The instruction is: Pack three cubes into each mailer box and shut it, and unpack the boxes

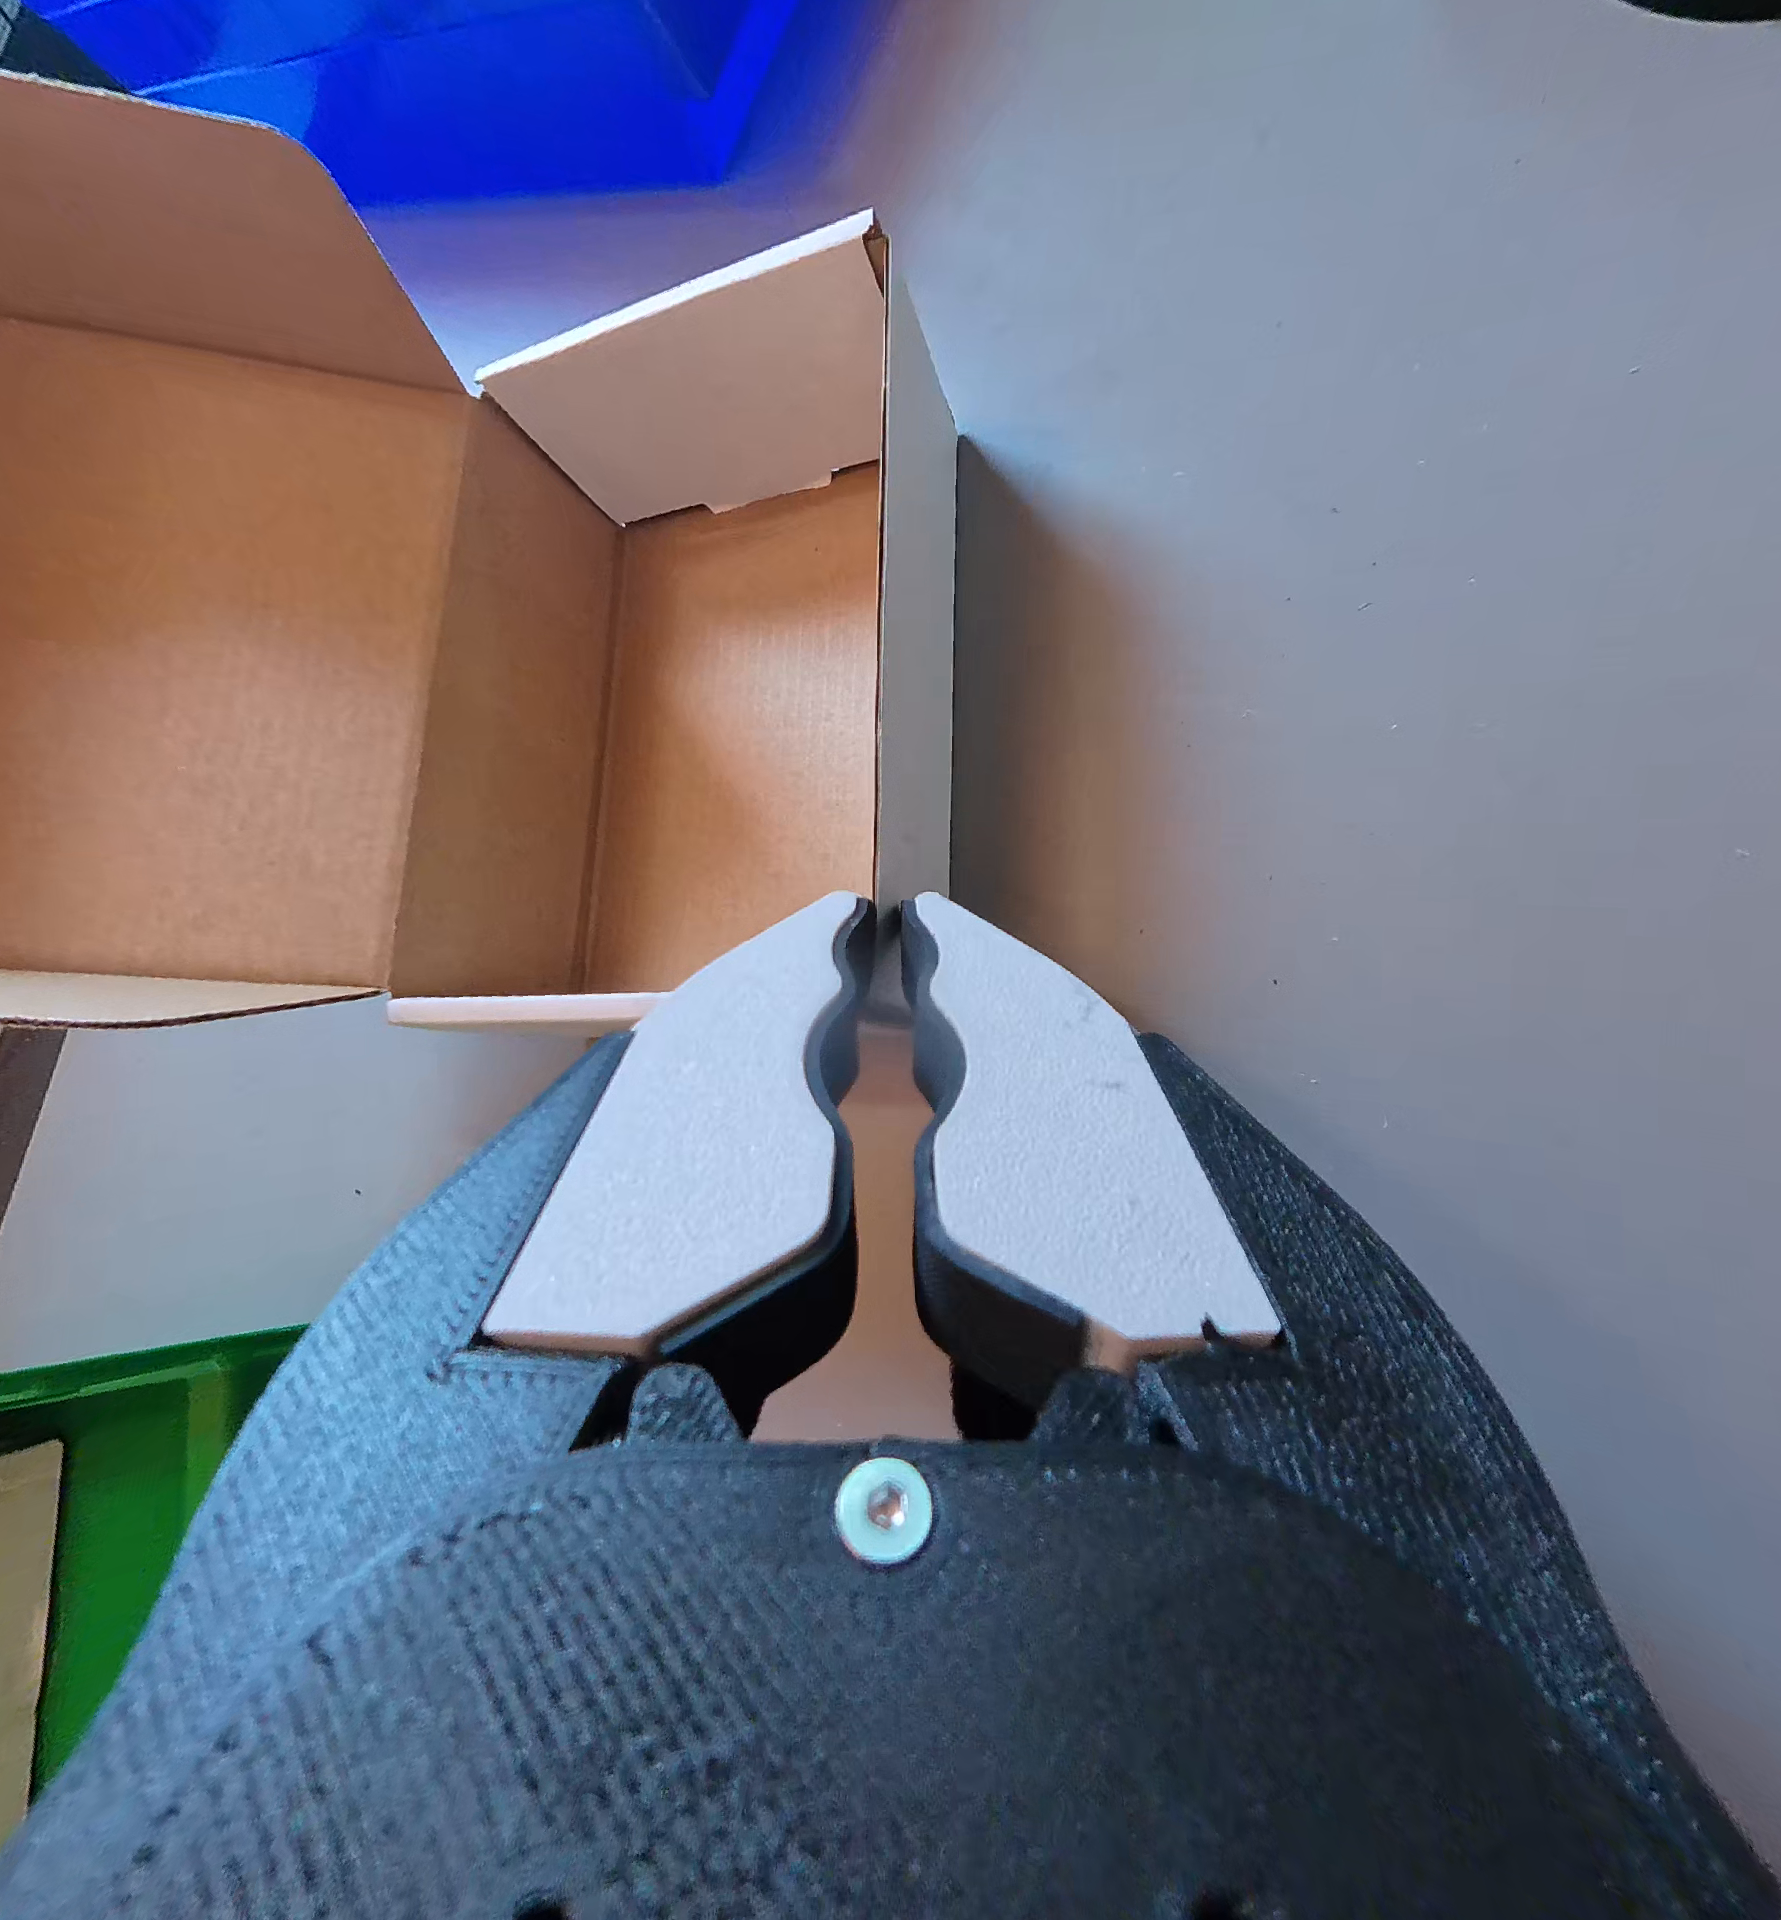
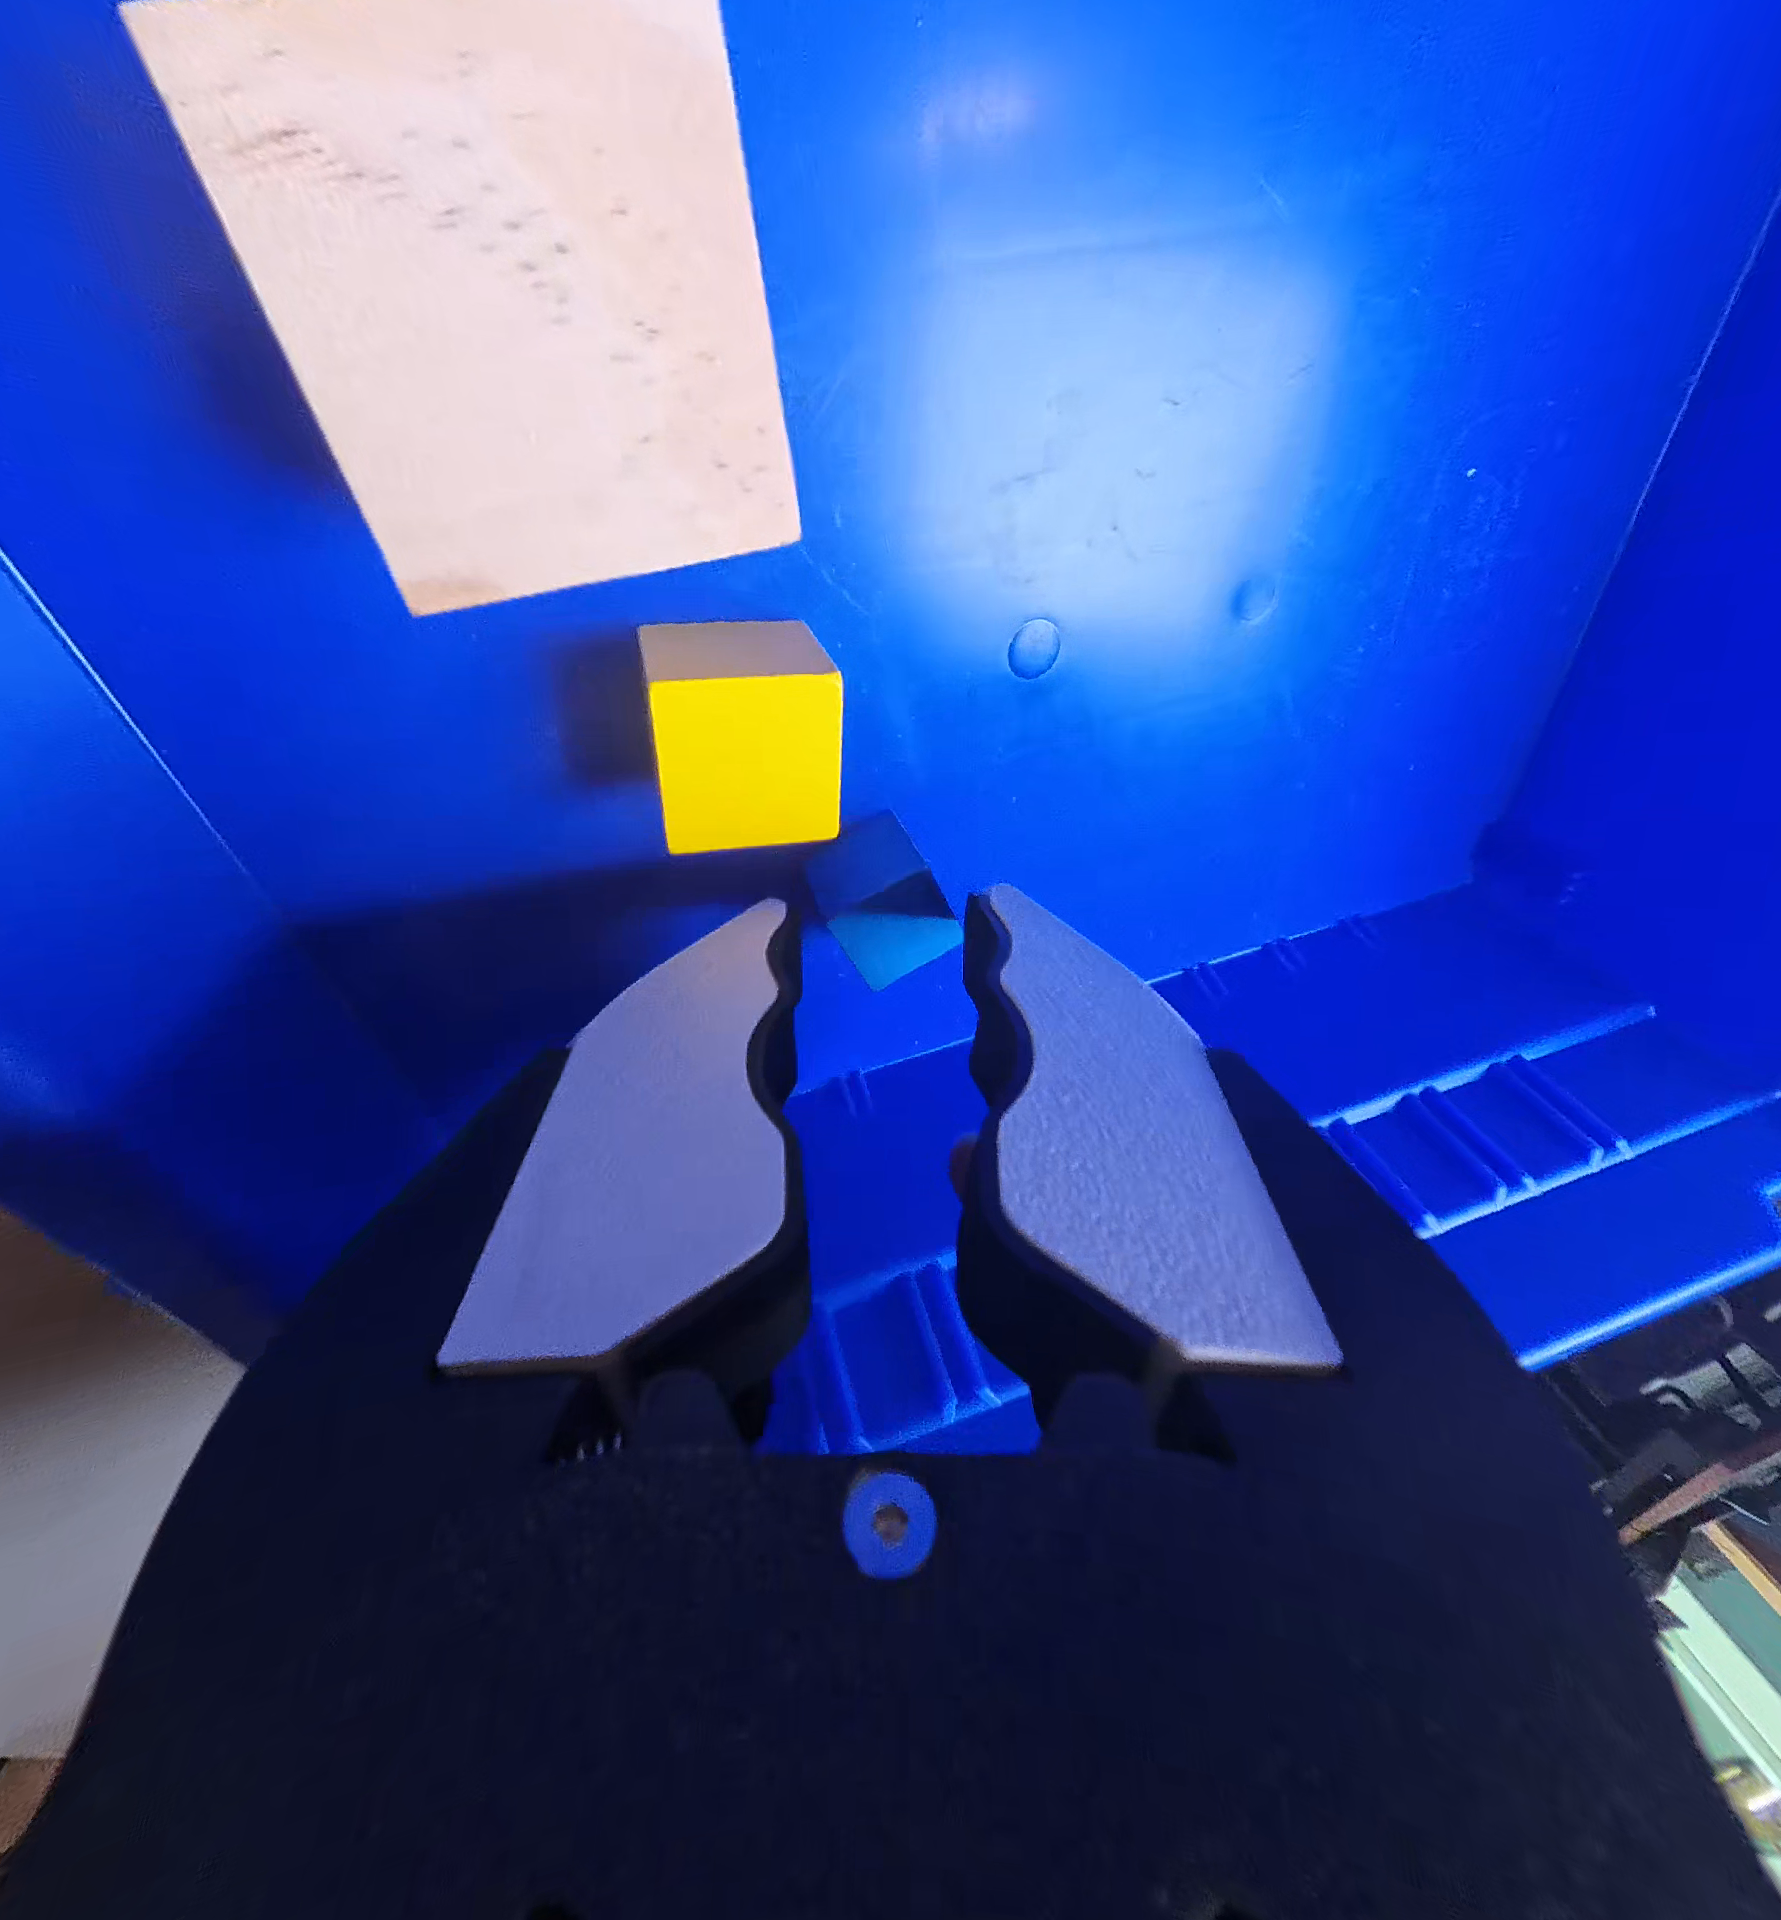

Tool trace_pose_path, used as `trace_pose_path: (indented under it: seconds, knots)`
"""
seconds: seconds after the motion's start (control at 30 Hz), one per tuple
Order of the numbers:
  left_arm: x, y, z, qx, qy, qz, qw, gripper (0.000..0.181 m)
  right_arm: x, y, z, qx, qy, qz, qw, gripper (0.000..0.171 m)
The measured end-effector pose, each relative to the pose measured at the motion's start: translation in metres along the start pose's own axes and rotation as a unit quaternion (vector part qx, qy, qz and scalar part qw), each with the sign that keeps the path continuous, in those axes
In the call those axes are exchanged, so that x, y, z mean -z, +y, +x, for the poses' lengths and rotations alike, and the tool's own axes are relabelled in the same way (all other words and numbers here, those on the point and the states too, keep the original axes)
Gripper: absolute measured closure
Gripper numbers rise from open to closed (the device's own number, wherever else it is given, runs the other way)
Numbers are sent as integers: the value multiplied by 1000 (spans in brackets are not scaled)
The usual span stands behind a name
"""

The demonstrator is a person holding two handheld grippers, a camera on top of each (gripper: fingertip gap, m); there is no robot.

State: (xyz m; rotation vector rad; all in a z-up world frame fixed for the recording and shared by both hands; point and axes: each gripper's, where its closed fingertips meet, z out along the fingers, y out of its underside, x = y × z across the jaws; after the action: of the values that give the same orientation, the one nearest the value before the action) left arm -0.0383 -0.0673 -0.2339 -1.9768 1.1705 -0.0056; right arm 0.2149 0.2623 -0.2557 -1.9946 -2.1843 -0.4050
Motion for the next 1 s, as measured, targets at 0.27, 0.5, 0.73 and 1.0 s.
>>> trace_pose_path:
  seconds: [0.27, 0.5, 0.73, 1.0]
  knots:
    - [0, 0, 0, 0, 1, 1, 1000, 177, 78, -47, 11, -25, 76, 155, 985, 136]
    - [-1, 0, -1, -12, 0, 5, 1000, 177, 198, -136, -61, -78, 96, 450, 884, 132]
    - [3, 3, -1, -72, 7, 18, 997, 176, 165, -176, -141, -173, -5, 524, 834, 129]
    - [15, 16, -4, -123, 25, 50, 991, 174, 145, -196, -134, -251, -110, 568, 776, 128]
